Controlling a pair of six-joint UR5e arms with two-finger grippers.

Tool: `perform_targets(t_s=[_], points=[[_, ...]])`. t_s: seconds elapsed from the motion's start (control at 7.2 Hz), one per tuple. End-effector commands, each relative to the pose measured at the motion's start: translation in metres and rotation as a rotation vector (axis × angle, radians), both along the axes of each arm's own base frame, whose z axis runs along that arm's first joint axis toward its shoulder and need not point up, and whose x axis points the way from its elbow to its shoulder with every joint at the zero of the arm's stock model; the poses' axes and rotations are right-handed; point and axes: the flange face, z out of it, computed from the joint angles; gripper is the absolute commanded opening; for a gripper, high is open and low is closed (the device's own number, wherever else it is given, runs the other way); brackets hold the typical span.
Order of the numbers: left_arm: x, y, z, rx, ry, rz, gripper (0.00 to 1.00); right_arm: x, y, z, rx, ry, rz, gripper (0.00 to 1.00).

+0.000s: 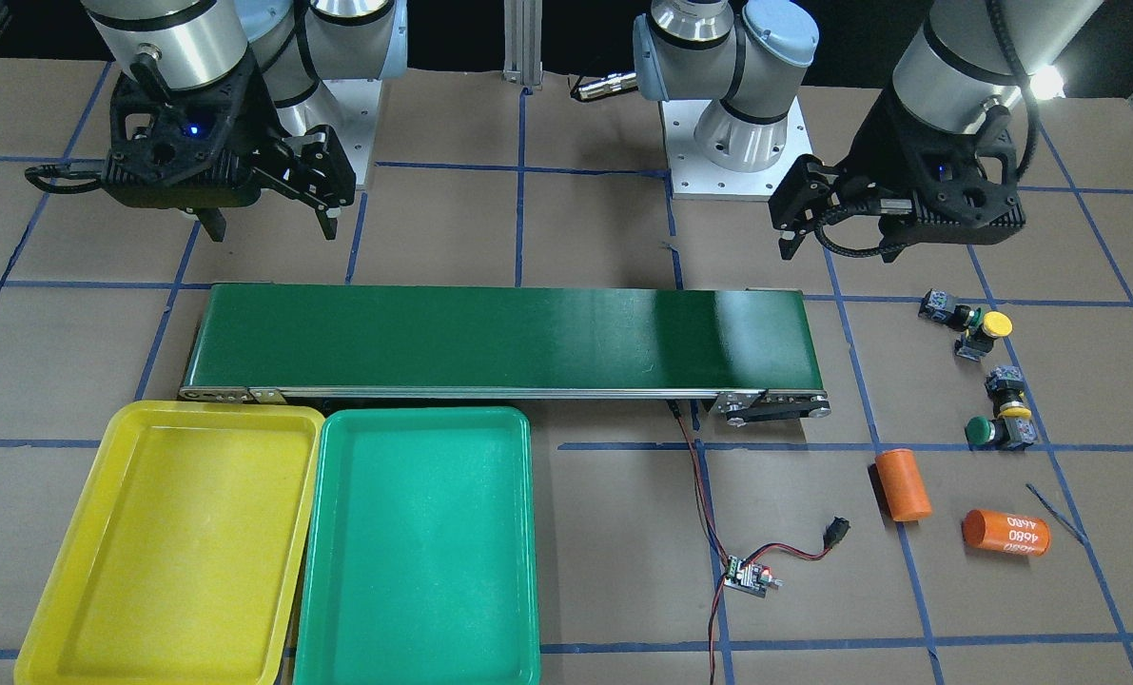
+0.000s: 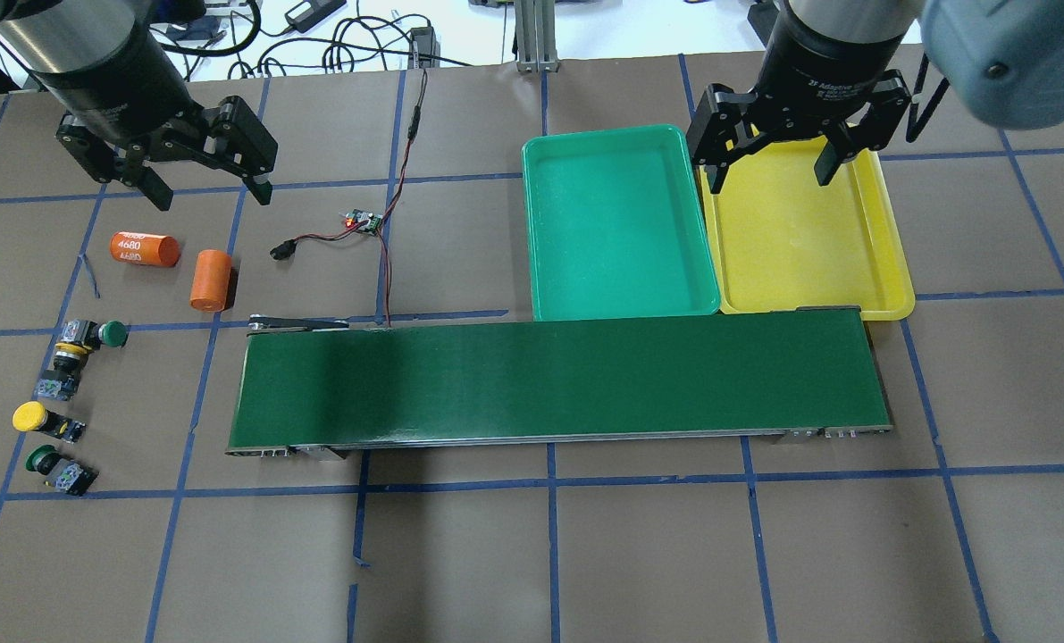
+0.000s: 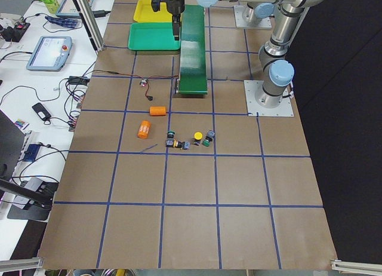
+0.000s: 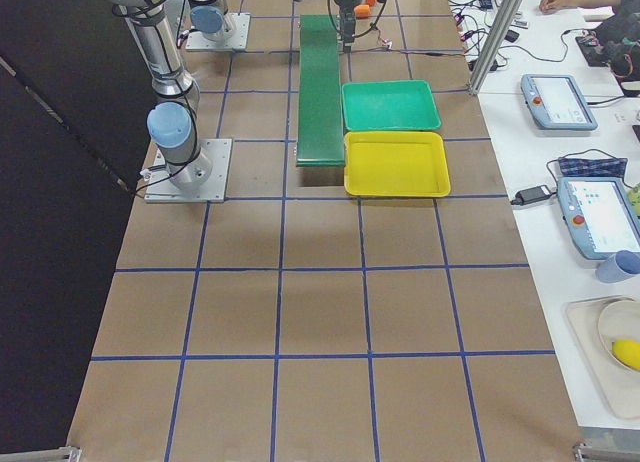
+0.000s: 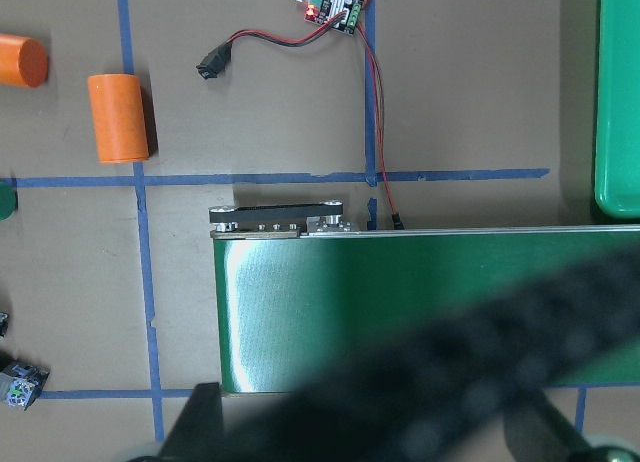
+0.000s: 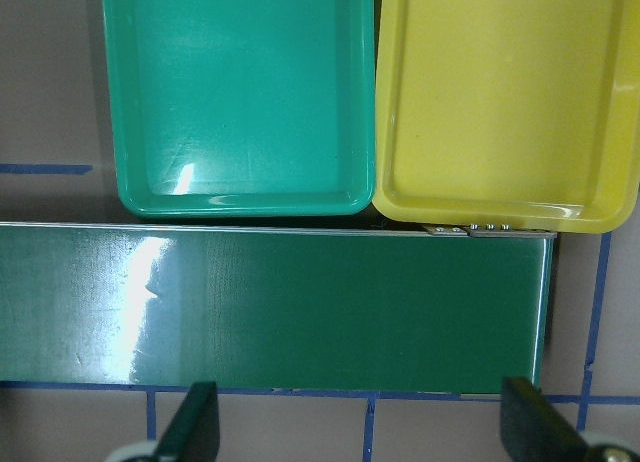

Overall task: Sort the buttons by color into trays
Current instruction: 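Reach the left gripper down to the orange cylinder nearest the belt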

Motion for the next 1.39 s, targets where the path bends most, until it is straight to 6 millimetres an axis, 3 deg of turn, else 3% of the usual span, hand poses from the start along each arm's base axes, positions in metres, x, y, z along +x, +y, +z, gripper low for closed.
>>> perform_targets(t_s=[0.0,0.14,0.28,0.42,0.69,0.83,1.11,1.25], points=[[0.001,-0.001,-0.001,0.001,0.002,0.001,1.0,0.0,0.0,0.0,0.0,0.0,0.0,1.0],[0.001,-0.001,-0.006,0.011,0.002,0.001,1.0,0.0,0.0,0.0,0.002,0.0,0.0,1.0],[0.014,-0.004,-0.01,0.018,0.006,0.017,1.0,0.0,0.001,0.0,0.002,-0.001,0.0,1.0],[0.05,-0.019,-0.031,0.034,0.013,0.023,1.0,0.0,0.0,-0.001,0.003,-0.001,0.0,1.0],[0.111,-0.066,-0.098,0.045,0.019,0.02,1.0,0.001,0.001,0.0,0.002,-0.004,0.0,1.0],[0.146,-0.092,-0.145,0.036,0.019,0.035,1.0,0.001,0.0,-0.001,0.004,-0.009,0.0,1.0],[0.187,-0.123,-0.22,0.04,0.021,0.04,1.0,0.001,0.0,-0.001,0.004,-0.009,-0.001,1.0],[0.203,-0.126,-0.249,0.076,0.037,0.049,1.0,0.001,0.0,-0.001,0.006,-0.009,0.0,1.0]])
